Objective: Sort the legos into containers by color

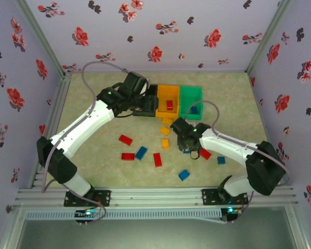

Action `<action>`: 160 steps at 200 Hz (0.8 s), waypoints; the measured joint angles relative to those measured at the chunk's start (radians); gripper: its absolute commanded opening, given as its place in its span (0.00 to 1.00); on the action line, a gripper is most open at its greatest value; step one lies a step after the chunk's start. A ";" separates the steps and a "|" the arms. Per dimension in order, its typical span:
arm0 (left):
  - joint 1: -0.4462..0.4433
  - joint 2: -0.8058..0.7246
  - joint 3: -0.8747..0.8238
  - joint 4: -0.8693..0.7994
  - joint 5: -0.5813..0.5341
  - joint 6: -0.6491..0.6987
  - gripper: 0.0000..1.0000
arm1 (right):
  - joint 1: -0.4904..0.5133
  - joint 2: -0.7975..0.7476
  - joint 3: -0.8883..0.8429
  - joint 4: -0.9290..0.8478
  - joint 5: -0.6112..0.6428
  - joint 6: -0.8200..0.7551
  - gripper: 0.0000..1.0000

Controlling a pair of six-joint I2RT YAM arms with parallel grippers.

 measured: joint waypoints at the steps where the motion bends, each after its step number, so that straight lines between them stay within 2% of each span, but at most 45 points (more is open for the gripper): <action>1: 0.000 0.000 0.000 0.000 0.000 0.000 0.63 | -0.003 -0.001 0.002 0.000 0.000 -0.002 0.31; 31: 0.000 -0.018 -0.016 -0.001 0.000 -0.005 0.63 | -0.134 -0.003 0.139 0.002 0.001 -0.090 0.31; 57: 0.000 -0.031 -0.039 -0.001 0.000 -0.016 0.63 | -0.230 0.057 0.285 0.008 0.000 -0.172 0.30; 133: 0.000 -0.077 -0.100 -0.004 -0.007 -0.034 0.63 | -0.364 0.356 0.612 0.016 -0.033 -0.314 0.33; 140: 0.000 -0.078 -0.107 -0.003 -0.008 -0.038 0.63 | -0.373 0.381 0.636 0.015 -0.037 -0.321 0.35; 160: 0.000 -0.079 -0.129 -0.003 -0.008 -0.046 0.63 | -0.401 0.464 0.723 0.008 -0.061 -0.335 0.55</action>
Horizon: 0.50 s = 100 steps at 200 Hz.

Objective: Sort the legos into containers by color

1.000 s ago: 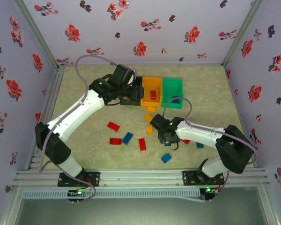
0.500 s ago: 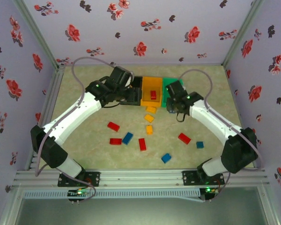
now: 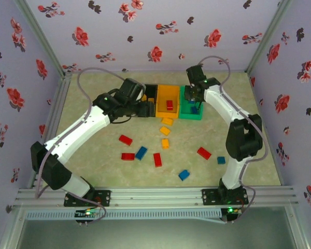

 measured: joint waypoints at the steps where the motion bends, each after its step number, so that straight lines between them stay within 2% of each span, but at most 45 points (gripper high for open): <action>1: 0.000 0.000 -0.001 0.000 0.000 0.000 0.63 | -0.001 0.003 0.003 -0.001 -0.002 -0.002 0.56; 18: 0.000 -0.001 -0.019 0.002 0.000 -0.006 0.63 | -0.014 0.061 0.076 -0.020 -0.021 -0.021 0.60; 39: -0.003 -0.008 -0.055 0.016 0.000 -0.022 0.63 | -0.015 0.051 0.064 -0.019 -0.037 -0.014 0.63; 100: -0.067 -0.001 -0.125 0.041 -0.010 -0.087 0.63 | -0.006 -0.232 -0.294 0.067 -0.079 0.067 0.63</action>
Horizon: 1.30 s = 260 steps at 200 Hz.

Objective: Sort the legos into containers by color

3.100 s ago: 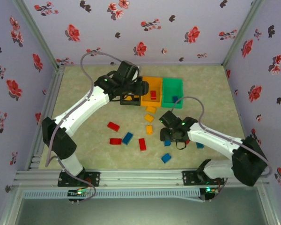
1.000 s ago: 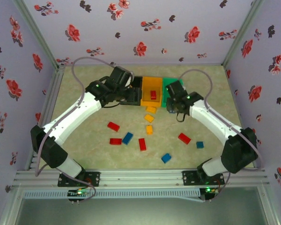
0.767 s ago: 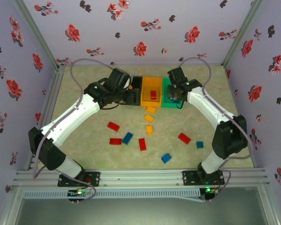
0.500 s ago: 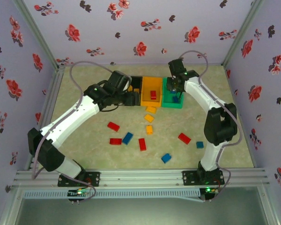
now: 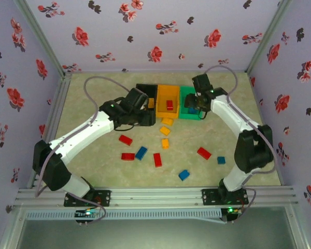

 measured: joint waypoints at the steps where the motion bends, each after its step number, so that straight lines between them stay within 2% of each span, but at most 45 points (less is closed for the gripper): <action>1: -0.004 0.002 -0.001 0.002 -0.001 -0.003 0.63 | 0.000 -0.006 -0.006 0.002 0.000 0.002 0.63; 31: -0.066 0.041 -0.037 0.040 -0.002 -0.062 0.64 | 0.005 -0.081 -0.082 0.019 -0.003 0.027 0.64; 106: -0.185 0.232 -0.077 0.106 0.000 -0.171 0.63 | 0.008 -0.132 -0.132 0.019 -0.003 0.028 0.64; 157: -0.201 0.319 -0.064 0.137 0.000 -0.198 0.63 | 0.010 -0.152 -0.158 0.019 -0.003 0.032 0.64; 210: -0.203 0.417 -0.008 0.155 0.003 -0.198 0.57 | 0.011 -0.192 -0.177 0.015 -0.003 0.032 0.64; 238: -0.203 0.464 0.025 0.159 0.003 -0.198 0.52 | 0.011 -0.206 -0.188 0.013 -0.003 0.032 0.64; 260: -0.203 0.482 0.035 0.161 0.003 -0.197 0.44 | 0.011 -0.216 -0.193 0.007 -0.003 0.032 0.64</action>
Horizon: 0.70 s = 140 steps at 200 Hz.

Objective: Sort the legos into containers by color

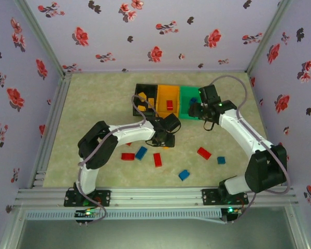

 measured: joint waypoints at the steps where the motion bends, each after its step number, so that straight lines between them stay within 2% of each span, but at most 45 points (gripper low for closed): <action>1: 0.000 0.001 0.000 0.000 0.000 -0.002 0.44 | 0.000 0.000 0.000 0.000 0.000 0.000 0.64; 31: 0.000 0.009 0.018 -0.002 0.000 0.001 0.30 | 0.000 -0.016 -0.003 -0.003 0.000 0.000 0.64; 88: 0.024 -0.009 0.032 -0.045 0.004 0.059 0.28 | 0.000 -0.034 -0.003 -0.008 0.000 0.003 0.64; 140: 0.216 -0.098 0.200 -0.151 -0.011 0.235 0.28 | 0.000 -0.074 -0.010 -0.015 0.000 0.003 0.64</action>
